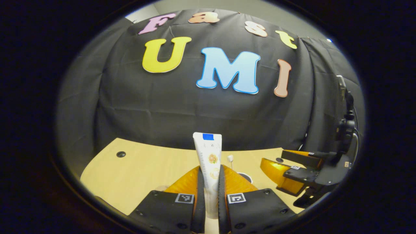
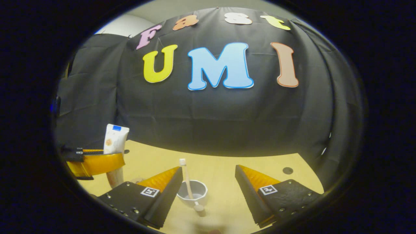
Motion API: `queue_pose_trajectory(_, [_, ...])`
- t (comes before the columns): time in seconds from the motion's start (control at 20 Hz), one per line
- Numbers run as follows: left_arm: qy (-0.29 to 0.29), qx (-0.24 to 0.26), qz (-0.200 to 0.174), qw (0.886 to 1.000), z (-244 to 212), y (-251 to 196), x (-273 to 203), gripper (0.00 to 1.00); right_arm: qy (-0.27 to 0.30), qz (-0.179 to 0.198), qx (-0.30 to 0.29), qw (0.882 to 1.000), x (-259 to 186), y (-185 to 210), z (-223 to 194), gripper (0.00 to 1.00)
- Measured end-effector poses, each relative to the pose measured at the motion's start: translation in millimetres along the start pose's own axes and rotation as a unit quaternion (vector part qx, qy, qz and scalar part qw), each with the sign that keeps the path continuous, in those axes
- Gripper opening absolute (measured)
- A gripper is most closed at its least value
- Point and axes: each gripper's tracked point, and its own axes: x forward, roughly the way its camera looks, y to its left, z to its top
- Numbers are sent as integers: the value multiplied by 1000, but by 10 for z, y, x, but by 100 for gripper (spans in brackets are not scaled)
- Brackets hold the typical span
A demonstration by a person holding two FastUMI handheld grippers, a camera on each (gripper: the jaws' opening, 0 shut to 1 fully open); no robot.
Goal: Put the toothbrush and toothpaste on the desktop into the cup, then pick up the cup and place it on the coaster on the desktop.
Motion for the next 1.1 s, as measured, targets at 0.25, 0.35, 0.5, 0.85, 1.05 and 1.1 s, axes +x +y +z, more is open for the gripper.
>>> queue_pose_trajectory(0.25, [-36, -27, -30, 999, 63, -257, 347, 23, 1, -30, -1, 1000, -463, -321, -39, 95])
queue_pose_trajectory(0.35, [-52, -45, -42, 997, 76, -352, 494, 23, 9, -41, 1, 999, -648, -446, -116, 95])
queue_pose_trajectory(0.5, [-73, -68, -58, 993, 82, -494, 713, 23, 28, -57, 5, 998, -933, -608, -266, 95])
queue_pose_trajectory(0.85, [-96, -55, -54, 992, -39, -563, 1121, 23, 82, -80, 29, 993, -1306, -860, -647, 96])
queue_pose_trajectory(1.05, [-98, -39, -52, 993, -147, -614, 1285, 23, 91, -82, 43, 992, -1342, -886, -719, 95])
queue_pose_trajectory(1.1, [-97, -34, -54, 993, -183, -634, 1322, 23, 91, -82, 44, 991, -1348, -884, -731, 96])
